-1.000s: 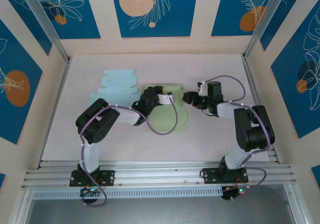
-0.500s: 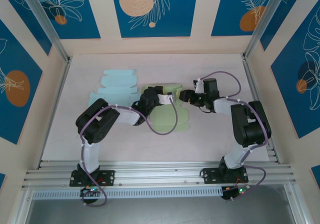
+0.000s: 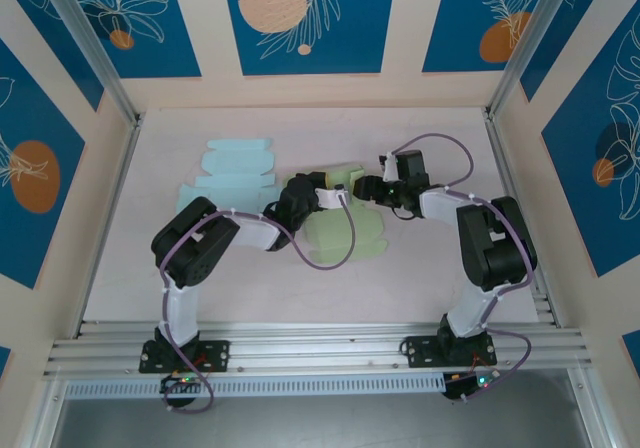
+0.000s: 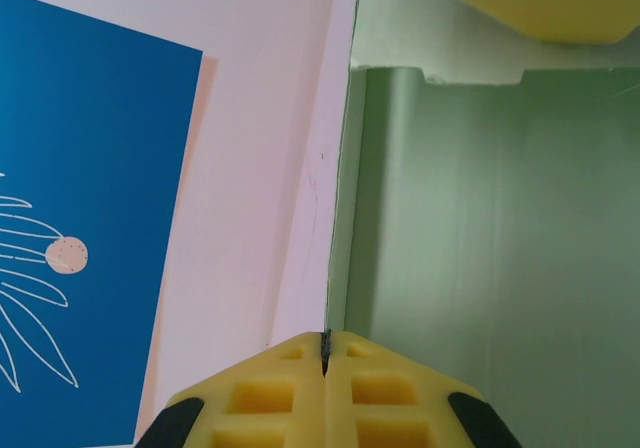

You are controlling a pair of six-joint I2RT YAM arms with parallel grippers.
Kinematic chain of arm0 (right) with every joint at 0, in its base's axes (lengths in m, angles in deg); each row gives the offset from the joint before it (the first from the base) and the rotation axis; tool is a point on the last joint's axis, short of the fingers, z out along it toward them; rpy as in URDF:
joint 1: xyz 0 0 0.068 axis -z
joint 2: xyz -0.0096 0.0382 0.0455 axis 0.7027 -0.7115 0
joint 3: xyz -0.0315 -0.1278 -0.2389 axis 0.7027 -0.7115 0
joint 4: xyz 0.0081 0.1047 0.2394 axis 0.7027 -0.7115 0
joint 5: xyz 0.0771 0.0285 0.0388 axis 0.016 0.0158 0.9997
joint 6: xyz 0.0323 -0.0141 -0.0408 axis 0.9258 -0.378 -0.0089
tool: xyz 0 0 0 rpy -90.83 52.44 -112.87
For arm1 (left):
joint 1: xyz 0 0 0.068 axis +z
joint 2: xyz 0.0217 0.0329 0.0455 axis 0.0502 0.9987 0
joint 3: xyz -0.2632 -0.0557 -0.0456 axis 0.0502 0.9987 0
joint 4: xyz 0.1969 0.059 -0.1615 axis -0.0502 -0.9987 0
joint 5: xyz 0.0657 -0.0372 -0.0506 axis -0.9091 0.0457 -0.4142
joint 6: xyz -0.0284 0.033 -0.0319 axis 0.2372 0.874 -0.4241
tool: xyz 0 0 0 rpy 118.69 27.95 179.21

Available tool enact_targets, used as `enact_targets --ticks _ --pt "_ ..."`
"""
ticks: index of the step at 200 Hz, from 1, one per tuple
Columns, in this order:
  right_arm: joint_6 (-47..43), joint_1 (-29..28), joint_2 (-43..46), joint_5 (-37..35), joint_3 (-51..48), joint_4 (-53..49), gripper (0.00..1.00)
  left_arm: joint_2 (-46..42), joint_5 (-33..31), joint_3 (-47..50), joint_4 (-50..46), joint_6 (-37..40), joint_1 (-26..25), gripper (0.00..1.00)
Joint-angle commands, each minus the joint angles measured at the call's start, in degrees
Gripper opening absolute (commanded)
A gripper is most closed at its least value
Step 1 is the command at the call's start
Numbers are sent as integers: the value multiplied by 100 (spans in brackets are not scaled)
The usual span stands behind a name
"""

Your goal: Fold the paper box

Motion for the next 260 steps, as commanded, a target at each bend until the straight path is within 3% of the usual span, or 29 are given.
enact_targets --ticks 1,32,103,148,195,260 --pt "-266 -107 -98 -116 142 -159 66 -130 260 75 66 -169 -20 0" --pt "-360 -85 41 94 -52 81 74 -126 256 83 66 -145 -15 0" --pt "-504 -27 -56 205 170 -71 71 -86 261 75 114 -105 -16 0" --pt "-446 -66 426 -21 -162 -37 71 -26 198 88 314 -19 -24 0" --pt "-333 121 640 66 -378 12 72 259 48 274 1588 1183 -181 0" --pt "108 636 451 1149 -857 1173 72 1078 104 39 2377 2684 -217 0"
